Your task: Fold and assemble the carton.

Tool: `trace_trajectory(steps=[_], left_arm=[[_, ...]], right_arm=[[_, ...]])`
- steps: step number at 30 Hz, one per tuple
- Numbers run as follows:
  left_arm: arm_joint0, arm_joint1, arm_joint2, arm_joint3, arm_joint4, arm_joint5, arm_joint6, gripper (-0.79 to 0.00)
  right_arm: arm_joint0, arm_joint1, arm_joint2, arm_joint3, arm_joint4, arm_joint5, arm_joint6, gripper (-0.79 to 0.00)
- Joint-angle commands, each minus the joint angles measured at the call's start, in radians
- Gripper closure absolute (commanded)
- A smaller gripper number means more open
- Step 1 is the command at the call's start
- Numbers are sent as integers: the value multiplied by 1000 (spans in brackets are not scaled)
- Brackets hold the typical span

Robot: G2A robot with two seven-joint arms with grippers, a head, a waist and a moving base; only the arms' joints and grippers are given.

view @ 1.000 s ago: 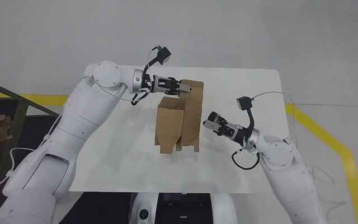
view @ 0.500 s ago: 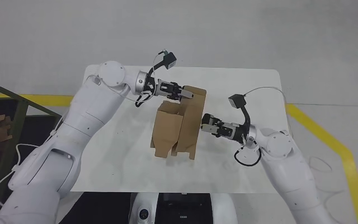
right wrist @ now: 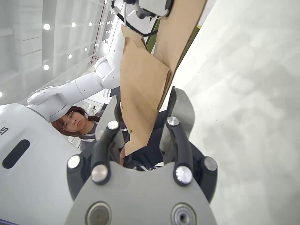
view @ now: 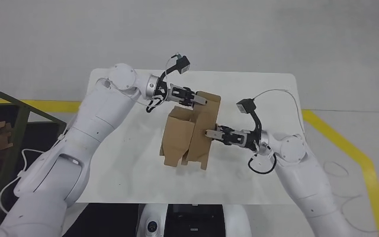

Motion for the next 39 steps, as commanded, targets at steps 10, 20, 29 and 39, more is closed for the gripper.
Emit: trace_trajectory(steps=[10,20,29,39], left_arm=[[-6,-15,2,16,-6,-17,-20,0],[-7,-25,-7,32,-19,-28,-42,-376],[-6,-19,-67,69,-50,-47,-17,-785],[85,25,-200,7,-29,1,130,-785]], right_arm=[[29,-1,-31,33,49,6,23,-160],[48,-2,-49,72,89,4,35,0],[50,1,-44,85,111,1,26,0],[-78,15,70,-7,100,70,-255,0]])
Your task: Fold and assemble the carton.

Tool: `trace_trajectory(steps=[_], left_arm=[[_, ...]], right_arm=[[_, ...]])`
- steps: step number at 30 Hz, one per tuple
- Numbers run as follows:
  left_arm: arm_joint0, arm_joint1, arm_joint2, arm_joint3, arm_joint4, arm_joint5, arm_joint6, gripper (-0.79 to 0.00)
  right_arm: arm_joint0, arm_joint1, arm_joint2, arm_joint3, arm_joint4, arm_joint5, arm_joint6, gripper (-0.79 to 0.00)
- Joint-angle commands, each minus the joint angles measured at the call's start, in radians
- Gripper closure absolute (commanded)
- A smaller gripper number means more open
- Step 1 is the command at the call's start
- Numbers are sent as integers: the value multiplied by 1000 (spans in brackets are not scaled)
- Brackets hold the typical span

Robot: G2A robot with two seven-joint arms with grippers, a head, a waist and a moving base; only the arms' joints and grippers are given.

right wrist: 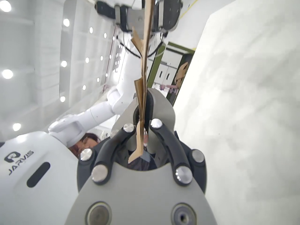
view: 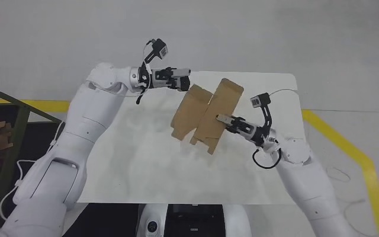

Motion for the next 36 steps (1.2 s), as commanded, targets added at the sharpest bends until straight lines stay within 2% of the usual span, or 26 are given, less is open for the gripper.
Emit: trace_trajectory(steps=[1,6,14,20,30,36], left_arm=[[18,3,-7,-17,14,34,32,-785],[57,2,-8,-59,29,133,157,-785],[83,-11,-1,-78,29,148,247,-785],[87,-22,14,-92,31,148,270,-785],[66,-46,51,-69,45,153,275,-785],[63,-49,54,-64,49,149,271,-785]], right_arm=[[-28,2,21,-24,-12,4,-64,0],[-100,2,58,-75,-31,7,-215,0],[-155,-6,61,-113,-47,8,-350,0],[-169,-14,36,-144,-141,35,-459,0],[-165,-26,9,-152,-195,38,-530,0],[-165,-26,9,-152,-195,38,-530,0]])
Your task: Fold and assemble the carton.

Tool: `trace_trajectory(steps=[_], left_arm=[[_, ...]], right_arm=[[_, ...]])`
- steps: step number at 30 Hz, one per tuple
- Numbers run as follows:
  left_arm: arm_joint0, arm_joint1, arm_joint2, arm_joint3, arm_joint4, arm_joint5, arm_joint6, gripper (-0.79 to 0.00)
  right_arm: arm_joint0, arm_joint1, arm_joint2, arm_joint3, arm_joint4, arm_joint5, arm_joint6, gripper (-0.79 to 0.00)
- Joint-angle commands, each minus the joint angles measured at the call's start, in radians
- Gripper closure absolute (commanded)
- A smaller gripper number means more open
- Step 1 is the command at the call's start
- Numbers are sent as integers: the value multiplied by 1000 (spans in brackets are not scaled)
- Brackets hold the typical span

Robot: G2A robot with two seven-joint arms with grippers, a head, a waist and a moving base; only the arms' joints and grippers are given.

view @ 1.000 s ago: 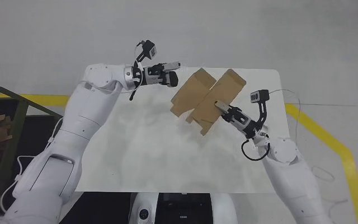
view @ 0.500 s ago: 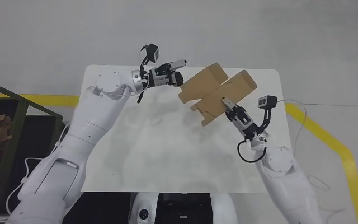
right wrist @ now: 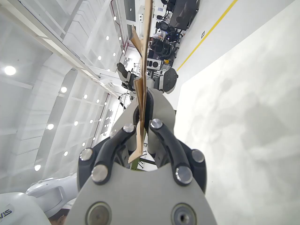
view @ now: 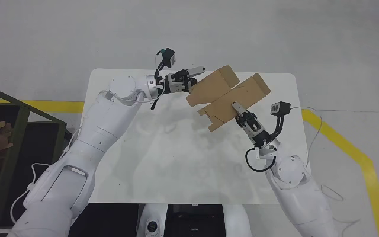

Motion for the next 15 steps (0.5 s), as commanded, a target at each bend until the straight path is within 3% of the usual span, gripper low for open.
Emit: trace_trajectory(steps=[1,7,15], left_arm=[[0,0,0,0,0,0,0,-785],[0,0,0,0,0,0,0,-785],[44,-1,-9,-55,17,29,62,-785]], right_arm=[[0,0,0,0,0,0,0,0],[-3,-1,4,-5,-1,12,-16,0],[3,-18,-18,12,-24,19,-144,0]])
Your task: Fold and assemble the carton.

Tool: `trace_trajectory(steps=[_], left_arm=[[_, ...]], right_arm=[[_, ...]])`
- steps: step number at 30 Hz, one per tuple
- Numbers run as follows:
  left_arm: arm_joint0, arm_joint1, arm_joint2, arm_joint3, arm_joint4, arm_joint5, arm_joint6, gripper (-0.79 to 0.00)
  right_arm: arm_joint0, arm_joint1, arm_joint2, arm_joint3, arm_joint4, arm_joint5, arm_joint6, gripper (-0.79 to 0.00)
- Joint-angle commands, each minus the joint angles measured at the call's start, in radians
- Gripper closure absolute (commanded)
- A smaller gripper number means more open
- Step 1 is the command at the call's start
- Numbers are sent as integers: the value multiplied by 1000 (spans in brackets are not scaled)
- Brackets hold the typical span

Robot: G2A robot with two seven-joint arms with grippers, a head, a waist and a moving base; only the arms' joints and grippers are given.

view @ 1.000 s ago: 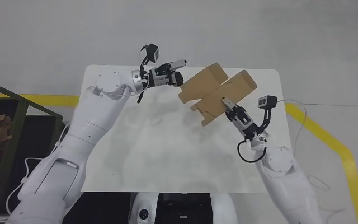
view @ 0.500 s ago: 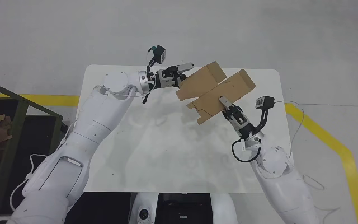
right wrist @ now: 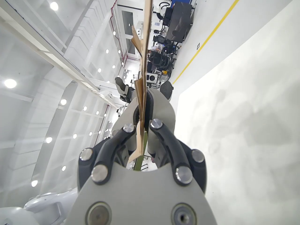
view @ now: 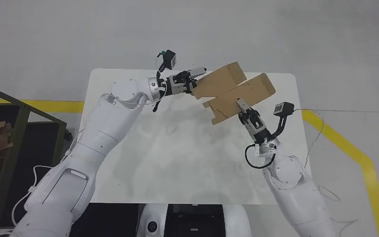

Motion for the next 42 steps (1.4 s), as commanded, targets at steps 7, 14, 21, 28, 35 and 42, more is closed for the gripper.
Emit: trace_trajectory(steps=[7,14,21,28,35,42], left_arm=[[13,-10,-2,-3,-28,7,5,-785],[15,-13,-21,-12,-40,-4,-12,-785],[40,-8,-55,-64,-36,-7,-20,-785],[55,-5,-73,-115,-9,3,-13,-785],[34,-15,-64,-117,-5,7,-1,-785],[33,-20,-65,-127,7,6,0,-785]], right_arm=[[2,-16,-35,-4,-78,21,-108,0],[-3,-26,-45,-7,-141,47,-178,0],[-1,-36,-57,-8,-195,74,-223,0],[-6,-44,-67,-7,-235,86,-250,0],[-13,-51,-72,-7,-256,88,-255,0],[-18,-57,-64,-4,-264,88,-264,0]])
